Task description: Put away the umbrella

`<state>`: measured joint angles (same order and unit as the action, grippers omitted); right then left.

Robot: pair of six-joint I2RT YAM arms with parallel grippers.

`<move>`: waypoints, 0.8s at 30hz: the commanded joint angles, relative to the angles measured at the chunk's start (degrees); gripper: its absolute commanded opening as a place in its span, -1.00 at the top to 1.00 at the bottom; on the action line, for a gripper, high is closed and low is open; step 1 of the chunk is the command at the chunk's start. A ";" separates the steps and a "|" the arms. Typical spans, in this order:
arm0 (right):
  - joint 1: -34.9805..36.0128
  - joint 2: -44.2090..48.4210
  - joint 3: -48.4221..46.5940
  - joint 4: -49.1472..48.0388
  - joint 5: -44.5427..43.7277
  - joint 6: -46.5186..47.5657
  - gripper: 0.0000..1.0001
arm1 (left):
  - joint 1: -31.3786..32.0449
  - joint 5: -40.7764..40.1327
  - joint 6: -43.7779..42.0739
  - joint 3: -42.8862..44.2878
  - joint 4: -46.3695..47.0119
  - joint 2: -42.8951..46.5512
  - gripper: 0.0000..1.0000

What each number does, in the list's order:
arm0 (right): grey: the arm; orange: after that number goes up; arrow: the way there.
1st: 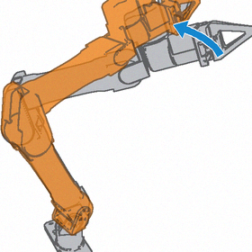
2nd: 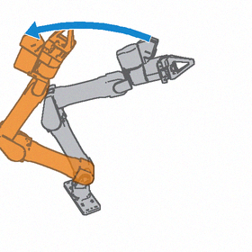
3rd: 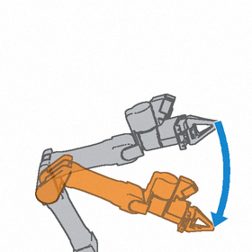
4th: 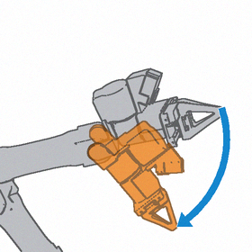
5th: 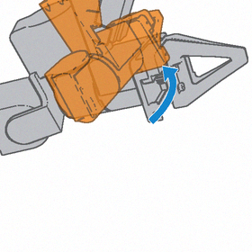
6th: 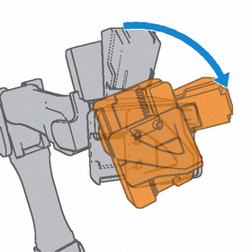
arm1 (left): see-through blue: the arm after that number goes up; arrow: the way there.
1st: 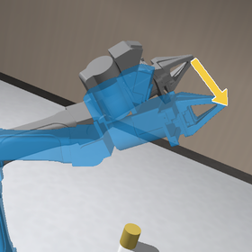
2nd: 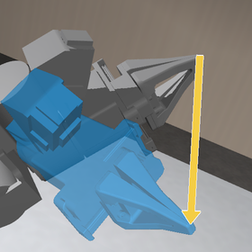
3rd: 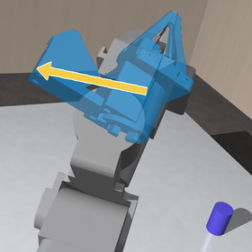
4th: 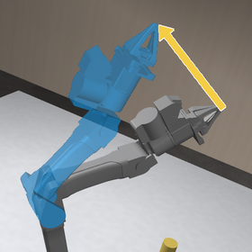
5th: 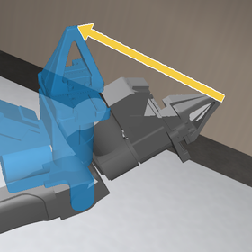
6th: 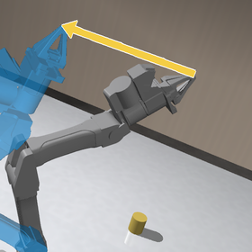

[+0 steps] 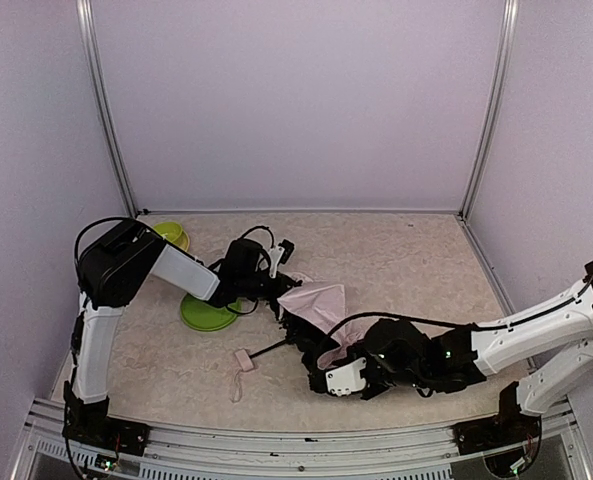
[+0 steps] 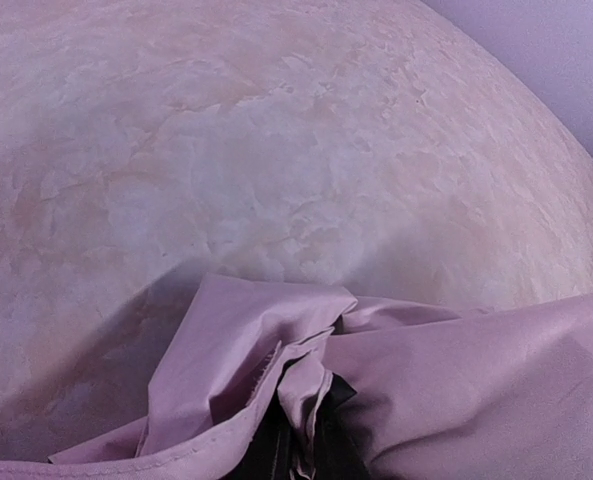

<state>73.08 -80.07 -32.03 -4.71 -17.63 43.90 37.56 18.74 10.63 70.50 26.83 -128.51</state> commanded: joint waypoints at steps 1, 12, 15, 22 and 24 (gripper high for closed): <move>-0.31 5.37 -9.95 -3.48 10.23 -4.04 0.94 | 2.23 1.13 -2.27 -3.00 -4.22 1.01 0.80; -8.36 6.19 -13.64 -10.86 7.08 -18.70 1.00 | 10.52 5.17 -3.82 -5.49 -4.15 1.13 0.82; -13.46 4.65 -12.24 -13.20 8.19 -24.98 1.00 | 10.69 7.29 -3.93 -6.13 -3.02 0.70 0.83; -21.23 1.05 -7.13 -15.80 12.92 -38.14 1.00 | 10.34 8.83 -2.45 -6.93 -0.80 0.51 0.83; -22.25 -0.72 -5.73 -16.43 17.02 -41.22 1.00 | 10.02 9.10 -1.38 -6.77 -0.78 0.01 0.83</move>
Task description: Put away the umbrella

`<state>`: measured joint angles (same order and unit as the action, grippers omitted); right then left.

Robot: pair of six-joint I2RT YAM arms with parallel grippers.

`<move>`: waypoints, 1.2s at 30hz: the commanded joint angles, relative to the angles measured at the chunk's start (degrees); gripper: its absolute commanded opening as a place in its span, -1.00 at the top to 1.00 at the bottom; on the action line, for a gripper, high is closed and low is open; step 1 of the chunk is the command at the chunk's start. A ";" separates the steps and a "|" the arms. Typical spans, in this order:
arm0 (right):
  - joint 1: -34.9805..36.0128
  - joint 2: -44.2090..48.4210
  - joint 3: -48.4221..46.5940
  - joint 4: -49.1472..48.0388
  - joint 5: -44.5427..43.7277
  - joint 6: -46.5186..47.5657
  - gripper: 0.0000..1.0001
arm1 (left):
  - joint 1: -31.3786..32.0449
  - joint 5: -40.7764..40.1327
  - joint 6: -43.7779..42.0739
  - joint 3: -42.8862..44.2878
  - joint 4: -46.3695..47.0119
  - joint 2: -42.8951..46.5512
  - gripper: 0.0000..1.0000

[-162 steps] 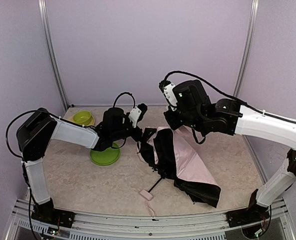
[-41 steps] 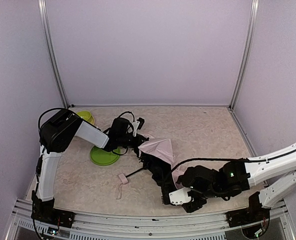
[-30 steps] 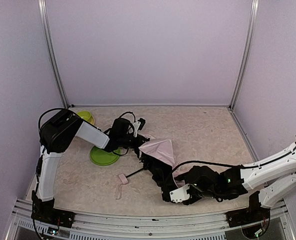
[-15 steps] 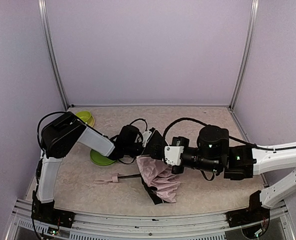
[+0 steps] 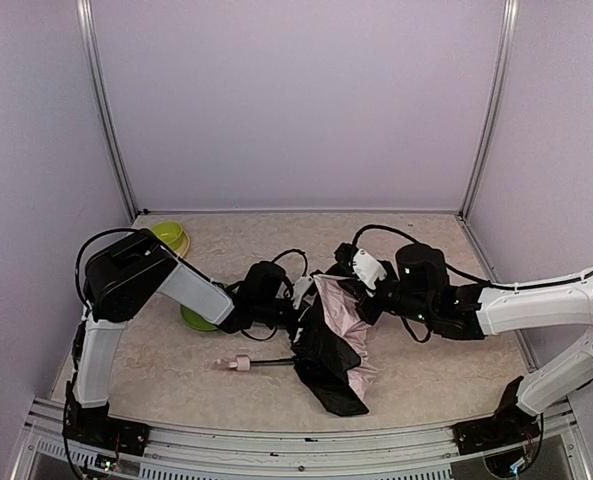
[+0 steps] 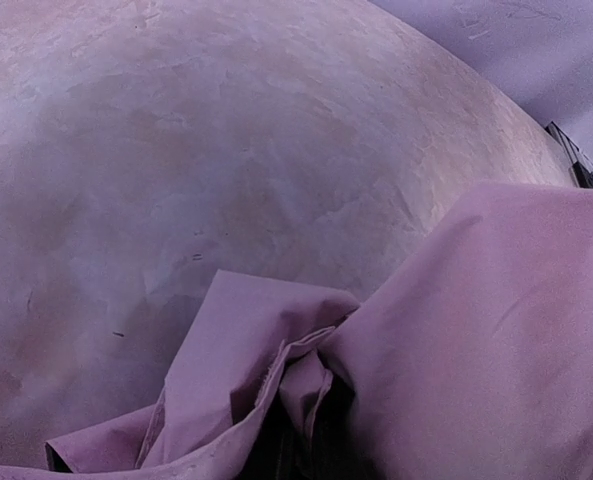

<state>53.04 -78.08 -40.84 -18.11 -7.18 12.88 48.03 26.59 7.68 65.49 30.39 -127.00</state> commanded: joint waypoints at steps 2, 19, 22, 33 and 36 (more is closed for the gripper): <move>-2.59 -6.34 2.91 -2.48 9.89 -11.83 1.00 | -0.56 1.42 2.20 -1.55 -4.36 -2.11 0.83; -6.42 -22.76 0.62 2.99 27.77 -20.51 1.00 | -6.69 -10.55 7.24 -17.57 15.93 13.80 -0.67; -7.08 -23.03 0.39 4.75 29.35 -21.92 1.00 | -7.62 -12.68 5.08 -20.46 18.84 18.91 -0.82; -7.10 -13.38 -10.04 21.46 25.12 -24.24 0.70 | 1.99 -12.63 -8.11 -22.77 -0.97 42.92 -0.69; -7.09 -12.21 -12.53 22.30 25.45 -25.23 0.56 | 8.36 -10.84 -8.62 -26.51 -5.66 51.34 -0.64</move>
<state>46.22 -93.03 -49.69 -1.78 19.53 -10.83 49.76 13.67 3.27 42.70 34.96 -84.27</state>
